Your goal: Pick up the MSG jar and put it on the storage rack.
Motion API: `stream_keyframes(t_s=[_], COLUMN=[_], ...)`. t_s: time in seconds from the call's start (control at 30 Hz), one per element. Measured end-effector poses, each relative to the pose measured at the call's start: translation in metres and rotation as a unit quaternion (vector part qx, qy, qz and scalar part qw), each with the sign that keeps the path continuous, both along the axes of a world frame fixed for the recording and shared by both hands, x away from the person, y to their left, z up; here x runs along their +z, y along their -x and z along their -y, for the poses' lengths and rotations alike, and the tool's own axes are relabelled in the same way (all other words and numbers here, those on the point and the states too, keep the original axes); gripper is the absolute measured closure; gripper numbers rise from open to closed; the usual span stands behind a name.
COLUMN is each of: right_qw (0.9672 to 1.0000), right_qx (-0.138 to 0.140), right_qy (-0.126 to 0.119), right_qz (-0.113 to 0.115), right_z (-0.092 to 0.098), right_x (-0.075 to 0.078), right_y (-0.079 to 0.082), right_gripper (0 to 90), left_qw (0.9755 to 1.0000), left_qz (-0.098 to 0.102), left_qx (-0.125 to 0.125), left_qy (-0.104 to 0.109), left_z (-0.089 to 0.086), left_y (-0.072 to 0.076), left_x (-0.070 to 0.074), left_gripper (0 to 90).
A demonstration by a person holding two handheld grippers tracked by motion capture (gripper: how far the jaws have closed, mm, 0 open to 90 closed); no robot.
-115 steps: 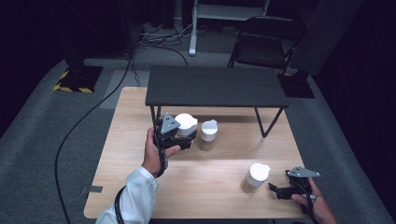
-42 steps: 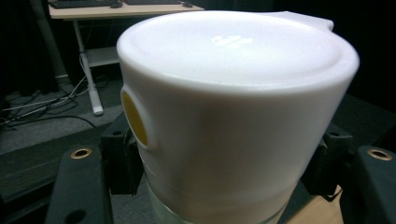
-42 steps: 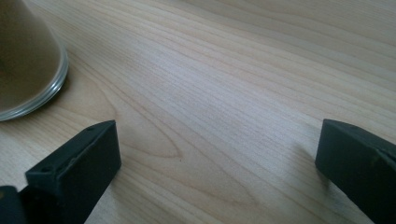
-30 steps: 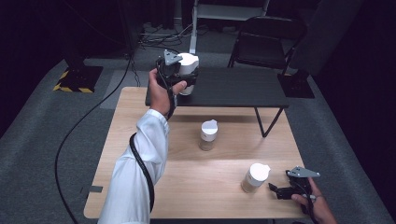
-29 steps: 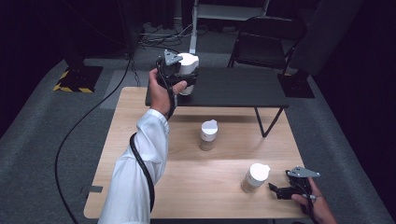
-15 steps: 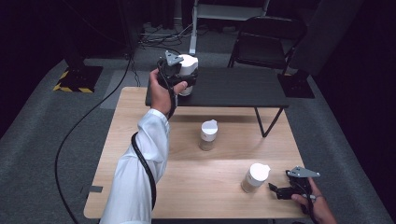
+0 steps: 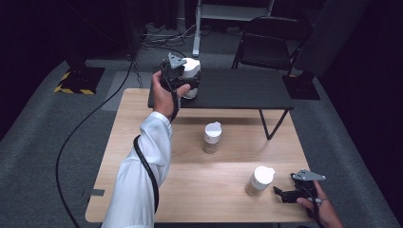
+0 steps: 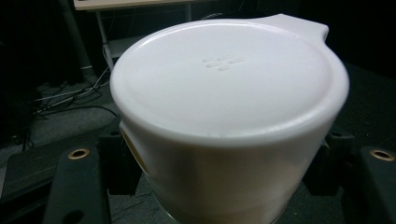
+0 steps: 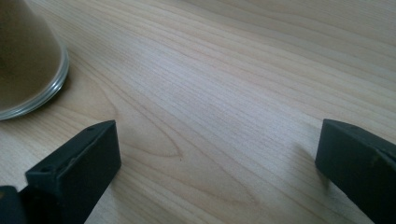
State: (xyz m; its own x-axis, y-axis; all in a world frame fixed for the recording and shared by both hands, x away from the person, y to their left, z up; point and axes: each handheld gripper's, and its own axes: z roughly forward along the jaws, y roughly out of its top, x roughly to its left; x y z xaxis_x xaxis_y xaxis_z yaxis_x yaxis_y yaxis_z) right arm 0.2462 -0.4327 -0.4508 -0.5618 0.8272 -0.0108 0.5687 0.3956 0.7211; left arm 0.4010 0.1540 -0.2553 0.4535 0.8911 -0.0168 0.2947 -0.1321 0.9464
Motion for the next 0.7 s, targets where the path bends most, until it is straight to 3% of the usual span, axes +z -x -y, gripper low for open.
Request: stream_keyframes(t_s=[0.27, 0.7], right_qw=[1.0, 1.0], right_qx=[0.0, 0.0], right_qy=[0.0, 0.0], right_qz=[0.0, 0.0], right_z=[0.0001, 0.0002], right_x=[-0.0001, 0.0], right_y=[0.0001, 0.0004], right_gripper=[0.0, 0.0], left_qw=[1.0, 1.0], left_qz=[0.002, 0.006], left_qx=[-0.002, -0.001], left_qy=[0.005, -0.007], left_z=[0.0015, 0.0046], left_y=[-0.0008, 0.0003], left_x=[-0.0047, -0.0108], left_gripper=[28.4, 21.9])
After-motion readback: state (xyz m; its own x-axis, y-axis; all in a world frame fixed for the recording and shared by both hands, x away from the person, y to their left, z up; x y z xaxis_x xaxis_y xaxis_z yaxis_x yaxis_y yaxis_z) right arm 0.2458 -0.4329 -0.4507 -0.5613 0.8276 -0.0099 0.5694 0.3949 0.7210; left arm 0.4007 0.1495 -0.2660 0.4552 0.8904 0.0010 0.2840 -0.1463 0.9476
